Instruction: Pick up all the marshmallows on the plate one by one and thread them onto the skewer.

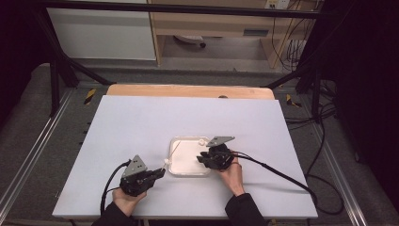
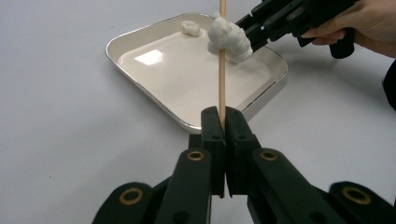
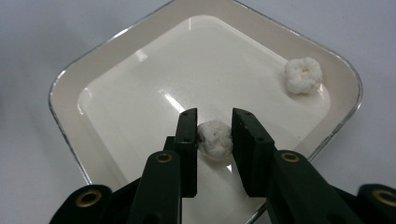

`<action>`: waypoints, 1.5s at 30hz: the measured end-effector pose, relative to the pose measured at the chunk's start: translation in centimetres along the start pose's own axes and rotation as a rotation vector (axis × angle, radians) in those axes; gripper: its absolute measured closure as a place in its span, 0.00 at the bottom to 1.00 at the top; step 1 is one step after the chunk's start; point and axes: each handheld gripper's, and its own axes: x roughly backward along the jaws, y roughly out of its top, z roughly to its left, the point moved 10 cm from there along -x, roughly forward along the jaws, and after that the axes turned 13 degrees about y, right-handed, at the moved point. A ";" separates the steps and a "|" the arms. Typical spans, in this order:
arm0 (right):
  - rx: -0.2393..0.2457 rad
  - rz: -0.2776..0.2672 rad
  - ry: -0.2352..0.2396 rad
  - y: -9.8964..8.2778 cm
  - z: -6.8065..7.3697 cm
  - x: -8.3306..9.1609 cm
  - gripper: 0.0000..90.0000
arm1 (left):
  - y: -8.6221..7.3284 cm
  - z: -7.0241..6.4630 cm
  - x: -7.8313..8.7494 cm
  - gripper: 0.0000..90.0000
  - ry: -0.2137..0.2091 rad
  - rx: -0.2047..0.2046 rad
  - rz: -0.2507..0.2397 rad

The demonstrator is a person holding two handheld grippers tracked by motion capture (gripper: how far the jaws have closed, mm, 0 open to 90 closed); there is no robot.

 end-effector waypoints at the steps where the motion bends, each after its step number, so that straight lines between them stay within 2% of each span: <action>1: 0.001 -0.013 0.008 0.2 0.2 0.2 0.81 | 0.0 0.0 0.0 0.98 -0.001 0.000 0.000; 11: -0.014 -0.160 0.092 3.3 2.2 3.6 0.82 | 0.0 -0.3 0.0 0.98 -0.005 -0.006 -0.002; 18: -0.034 -0.241 0.116 4.9 2.7 5.8 0.82 | 0.0 -0.4 0.0 0.98 -0.008 -0.004 0.000; 23: -0.055 -0.300 0.152 6.2 3.1 6.9 0.82 | 0.0 -0.4 -0.1 0.98 -0.008 -0.008 0.000; 26: -0.052 -0.318 0.161 6.8 3.5 7.2 0.82 | 0.0 -0.5 0.0 0.98 -0.010 -0.008 0.000; 33: -0.066 -0.374 0.221 8.5 4.5 7.4 0.82 | 0.0 -0.8 0.0 0.98 -0.021 -0.016 -0.003; 37: -0.091 -0.411 0.268 9.3 5.0 7.3 0.82 | 0.1 -0.9 0.0 0.98 -0.027 -0.021 -0.006; 45: -0.099 -0.415 0.290 10.1 5.4 6.5 0.82 | 0.1 -1.2 0.0 0.98 -0.033 -0.028 -0.009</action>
